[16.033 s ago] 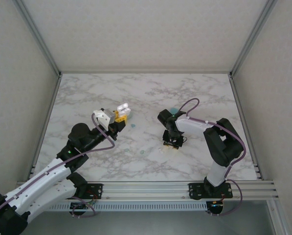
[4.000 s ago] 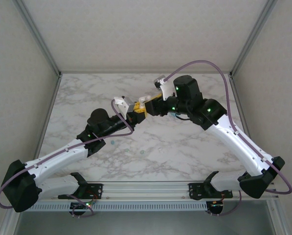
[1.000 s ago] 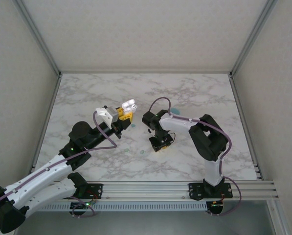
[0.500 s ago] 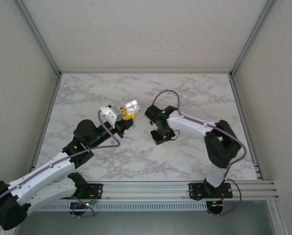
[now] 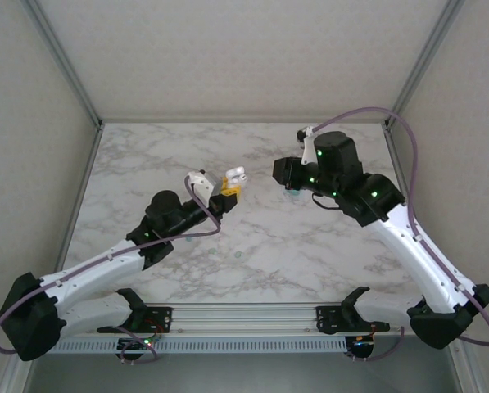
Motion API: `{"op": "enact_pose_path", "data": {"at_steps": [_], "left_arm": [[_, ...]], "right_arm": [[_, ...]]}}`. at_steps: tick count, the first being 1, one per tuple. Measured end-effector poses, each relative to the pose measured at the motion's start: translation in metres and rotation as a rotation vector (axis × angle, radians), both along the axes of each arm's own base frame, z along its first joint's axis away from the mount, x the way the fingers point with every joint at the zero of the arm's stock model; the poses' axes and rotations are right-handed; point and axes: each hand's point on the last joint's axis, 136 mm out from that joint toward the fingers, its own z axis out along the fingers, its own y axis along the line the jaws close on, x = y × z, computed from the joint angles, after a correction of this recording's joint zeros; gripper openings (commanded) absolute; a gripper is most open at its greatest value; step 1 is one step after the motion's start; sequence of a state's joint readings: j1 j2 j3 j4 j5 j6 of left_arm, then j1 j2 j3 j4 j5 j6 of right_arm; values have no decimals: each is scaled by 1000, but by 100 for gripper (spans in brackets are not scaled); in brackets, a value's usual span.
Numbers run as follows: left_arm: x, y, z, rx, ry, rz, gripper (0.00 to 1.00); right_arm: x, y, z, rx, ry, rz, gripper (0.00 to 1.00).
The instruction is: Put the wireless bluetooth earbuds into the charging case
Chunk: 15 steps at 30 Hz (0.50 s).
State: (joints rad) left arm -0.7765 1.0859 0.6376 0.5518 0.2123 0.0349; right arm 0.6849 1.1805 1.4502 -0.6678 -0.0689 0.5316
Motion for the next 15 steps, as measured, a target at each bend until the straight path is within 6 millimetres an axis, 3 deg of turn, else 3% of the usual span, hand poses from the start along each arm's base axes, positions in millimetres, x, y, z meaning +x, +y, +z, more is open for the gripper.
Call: {"op": "enact_pose_path", "data": {"at_steps": [5, 15], "left_arm": [[4, -10, 8, -32, -15, -21, 11], [2, -18, 16, -62, -46, -36, 11]], "right_arm": [[4, 23, 20, 174, -3, 33, 27], [2, 54, 10, 293, 70, 63, 27]]}}
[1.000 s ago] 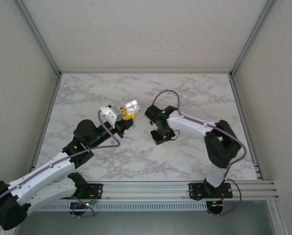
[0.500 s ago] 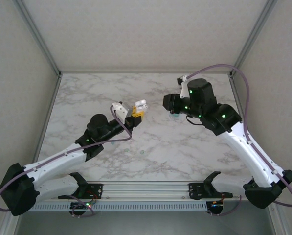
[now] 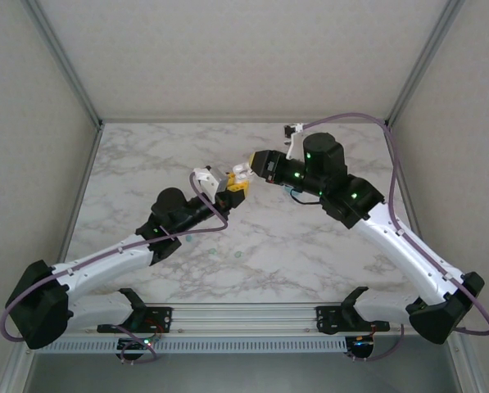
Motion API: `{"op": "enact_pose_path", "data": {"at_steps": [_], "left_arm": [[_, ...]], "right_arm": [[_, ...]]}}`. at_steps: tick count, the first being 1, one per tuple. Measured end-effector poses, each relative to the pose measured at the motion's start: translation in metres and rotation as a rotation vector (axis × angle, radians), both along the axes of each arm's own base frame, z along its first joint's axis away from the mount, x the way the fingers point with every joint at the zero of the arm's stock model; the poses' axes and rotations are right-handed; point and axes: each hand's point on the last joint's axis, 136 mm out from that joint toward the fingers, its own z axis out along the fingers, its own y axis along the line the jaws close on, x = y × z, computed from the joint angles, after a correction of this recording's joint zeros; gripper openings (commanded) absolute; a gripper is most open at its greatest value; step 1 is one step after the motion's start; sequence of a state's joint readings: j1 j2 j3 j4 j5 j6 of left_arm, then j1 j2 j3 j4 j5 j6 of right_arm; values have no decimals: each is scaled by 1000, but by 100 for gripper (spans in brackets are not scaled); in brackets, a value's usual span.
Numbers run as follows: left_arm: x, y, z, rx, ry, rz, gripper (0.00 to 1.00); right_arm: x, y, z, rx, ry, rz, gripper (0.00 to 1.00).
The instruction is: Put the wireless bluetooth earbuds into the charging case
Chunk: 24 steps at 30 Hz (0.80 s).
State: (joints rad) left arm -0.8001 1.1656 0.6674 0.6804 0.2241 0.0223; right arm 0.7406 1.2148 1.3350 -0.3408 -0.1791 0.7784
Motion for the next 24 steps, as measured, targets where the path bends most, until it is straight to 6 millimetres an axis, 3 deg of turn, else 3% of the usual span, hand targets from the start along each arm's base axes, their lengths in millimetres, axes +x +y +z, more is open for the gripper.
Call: {"op": "enact_pose_path", "data": {"at_steps": [13, 24], "left_arm": [[4, -2, 4, -13, -8, 19, 11], [6, -2, 5, -18, -11, 30, 11]], "right_arm": [[-13, 23, -8, -3, 24, 39, 26], [-7, 22, -17, -47, 16, -9, 26]]}}
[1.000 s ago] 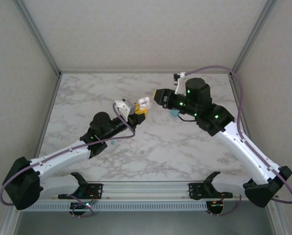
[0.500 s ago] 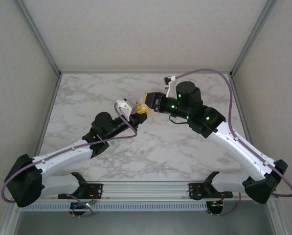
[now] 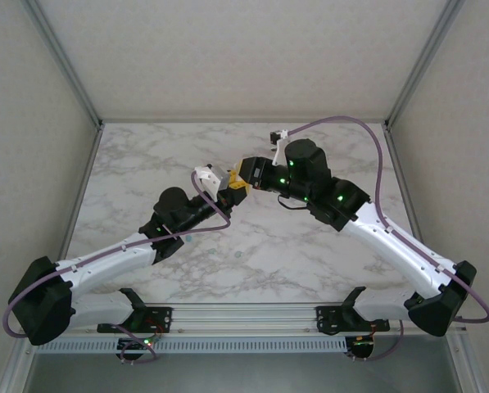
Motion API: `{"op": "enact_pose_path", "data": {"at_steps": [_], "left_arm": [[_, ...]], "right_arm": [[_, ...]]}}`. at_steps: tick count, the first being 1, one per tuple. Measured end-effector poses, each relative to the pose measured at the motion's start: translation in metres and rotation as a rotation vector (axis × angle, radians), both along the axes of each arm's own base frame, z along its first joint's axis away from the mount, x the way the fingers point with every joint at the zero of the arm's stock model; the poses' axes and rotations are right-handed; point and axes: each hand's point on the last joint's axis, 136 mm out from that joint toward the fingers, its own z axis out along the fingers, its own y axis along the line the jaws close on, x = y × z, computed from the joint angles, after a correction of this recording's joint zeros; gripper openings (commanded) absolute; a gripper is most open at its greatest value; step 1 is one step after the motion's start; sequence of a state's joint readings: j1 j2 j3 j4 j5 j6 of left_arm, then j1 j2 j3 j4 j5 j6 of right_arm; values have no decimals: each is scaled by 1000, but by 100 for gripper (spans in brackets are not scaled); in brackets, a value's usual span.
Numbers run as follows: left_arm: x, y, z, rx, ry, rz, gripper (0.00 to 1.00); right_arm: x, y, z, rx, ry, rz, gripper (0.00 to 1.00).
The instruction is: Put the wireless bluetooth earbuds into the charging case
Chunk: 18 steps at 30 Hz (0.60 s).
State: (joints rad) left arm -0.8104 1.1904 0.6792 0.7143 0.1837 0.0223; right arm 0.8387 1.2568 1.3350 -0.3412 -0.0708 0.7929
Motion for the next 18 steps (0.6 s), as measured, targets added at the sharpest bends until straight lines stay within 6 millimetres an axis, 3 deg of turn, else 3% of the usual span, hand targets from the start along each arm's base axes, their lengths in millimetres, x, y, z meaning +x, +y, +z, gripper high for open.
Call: {"op": "enact_pose_path", "data": {"at_steps": [18], "left_arm": [[1, 0, -1, -1, 2, 11, 11]], "right_arm": [[-3, -7, -5, -83, -23, 6, 34]]}}
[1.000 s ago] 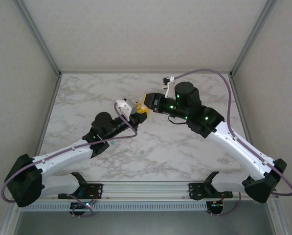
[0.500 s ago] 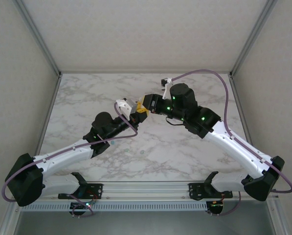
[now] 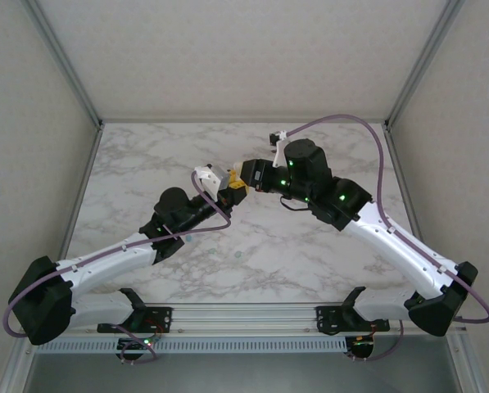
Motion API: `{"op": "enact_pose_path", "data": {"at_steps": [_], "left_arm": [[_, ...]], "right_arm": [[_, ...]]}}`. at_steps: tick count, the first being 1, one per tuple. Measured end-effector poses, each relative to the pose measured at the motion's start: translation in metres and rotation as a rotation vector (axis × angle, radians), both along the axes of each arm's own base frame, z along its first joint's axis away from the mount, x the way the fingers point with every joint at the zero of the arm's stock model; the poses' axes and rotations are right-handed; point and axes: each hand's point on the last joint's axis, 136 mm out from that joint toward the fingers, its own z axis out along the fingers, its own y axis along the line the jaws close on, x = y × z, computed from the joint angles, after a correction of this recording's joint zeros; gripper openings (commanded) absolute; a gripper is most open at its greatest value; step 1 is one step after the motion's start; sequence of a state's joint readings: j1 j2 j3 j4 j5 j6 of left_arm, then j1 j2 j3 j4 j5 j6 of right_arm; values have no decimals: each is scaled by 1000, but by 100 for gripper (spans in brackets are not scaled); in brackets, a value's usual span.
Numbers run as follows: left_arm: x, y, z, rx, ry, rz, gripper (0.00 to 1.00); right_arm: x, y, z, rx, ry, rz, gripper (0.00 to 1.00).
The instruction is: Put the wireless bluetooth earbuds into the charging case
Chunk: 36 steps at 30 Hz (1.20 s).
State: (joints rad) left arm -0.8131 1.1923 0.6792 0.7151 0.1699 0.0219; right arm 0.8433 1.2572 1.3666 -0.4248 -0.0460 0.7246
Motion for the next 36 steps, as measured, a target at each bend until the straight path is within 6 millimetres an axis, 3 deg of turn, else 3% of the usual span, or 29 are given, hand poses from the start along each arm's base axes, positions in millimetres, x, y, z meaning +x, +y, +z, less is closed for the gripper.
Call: {"op": "enact_pose_path", "data": {"at_steps": [16, 22, 25, 28, 32, 36], "left_arm": [[-1, 0, 2, -2, -3, -3, 11], [-3, 2, 3, 3, -4, -3, 11], [-5, 3, 1, 23, 0, -8, 11], [-10, 1, -6, 73, 5, -37, 10], [-21, -4, -7, 132, 0, -99, 10], [-30, -7, -4, 161, -12, -152, 10]], "right_arm": [[-2, -1, 12, -28, -30, 25, 46], [-9, -11, 36, -36, -106, 38, 46], [-8, -24, 47, -66, -147, -3, 53], [2, -46, 51, -107, -143, -70, 54], [30, -70, 48, -153, -78, -137, 57], [44, -54, 27, -182, 27, -53, 59]]}}
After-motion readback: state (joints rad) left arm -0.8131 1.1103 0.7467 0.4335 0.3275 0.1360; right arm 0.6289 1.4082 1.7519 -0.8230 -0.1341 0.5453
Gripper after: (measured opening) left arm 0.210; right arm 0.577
